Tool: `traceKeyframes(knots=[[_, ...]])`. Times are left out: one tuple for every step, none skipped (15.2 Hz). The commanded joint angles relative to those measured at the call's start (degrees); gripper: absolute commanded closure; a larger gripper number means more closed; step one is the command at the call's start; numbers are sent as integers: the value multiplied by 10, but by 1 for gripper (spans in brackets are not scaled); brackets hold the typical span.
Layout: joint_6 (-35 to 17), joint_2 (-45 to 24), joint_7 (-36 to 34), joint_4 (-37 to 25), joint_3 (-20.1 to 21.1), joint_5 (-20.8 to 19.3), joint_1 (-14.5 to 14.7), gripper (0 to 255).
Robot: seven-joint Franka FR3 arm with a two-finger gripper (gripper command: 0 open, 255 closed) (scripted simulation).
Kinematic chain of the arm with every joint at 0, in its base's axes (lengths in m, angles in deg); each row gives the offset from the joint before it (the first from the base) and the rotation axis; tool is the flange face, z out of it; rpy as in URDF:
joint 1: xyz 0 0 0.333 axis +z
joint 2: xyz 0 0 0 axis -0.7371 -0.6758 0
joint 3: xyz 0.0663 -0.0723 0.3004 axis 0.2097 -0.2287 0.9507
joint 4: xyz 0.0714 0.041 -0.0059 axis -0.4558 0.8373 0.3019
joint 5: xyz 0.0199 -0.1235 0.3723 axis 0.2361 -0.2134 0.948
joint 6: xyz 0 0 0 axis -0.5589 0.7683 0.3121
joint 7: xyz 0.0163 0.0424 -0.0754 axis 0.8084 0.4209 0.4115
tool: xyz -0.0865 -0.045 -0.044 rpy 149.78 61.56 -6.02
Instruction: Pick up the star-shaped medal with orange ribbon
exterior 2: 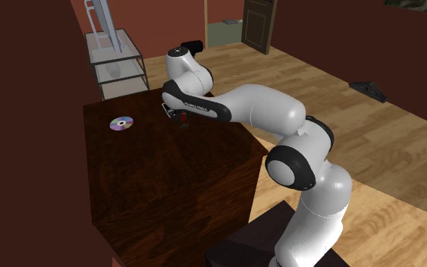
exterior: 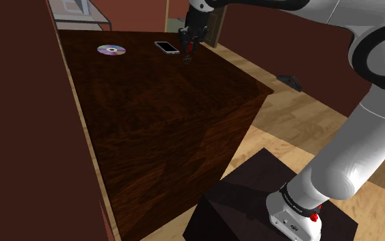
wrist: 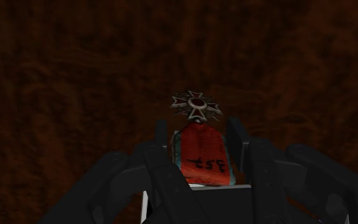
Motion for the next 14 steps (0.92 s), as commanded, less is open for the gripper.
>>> traceKeyframes(knots=[[0, 0, 0, 0, 0, 0, 0, 255], [0, 0, 0, 1, 0, 0, 0, 255], [0, 0, 0, 0, 0, 0, 0, 255], [0, -1, 0, -1, 0, 0, 0, 255], [0, 1, 0, 2, 0, 0, 0, 255], [8, -1, 1, -8, 0, 0, 0, 255], [17, -2, 2, -18, 0, 0, 0, 255], [25, -4, 3, -28, 0, 0, 1, 255], [33, -6, 3, -39, 0, -1, 1, 255], [42, -9, 4, -50, 1, -1, 2, 255], [51, -11, 5, -61, 1, -1, 2, 255], [59, -14, 5, -72, 1, -2, 3, 255], [68, -17, 6, -84, 1, -2, 3, 255], [77, -20, 7, -96, 1, -3, 4, 255]])
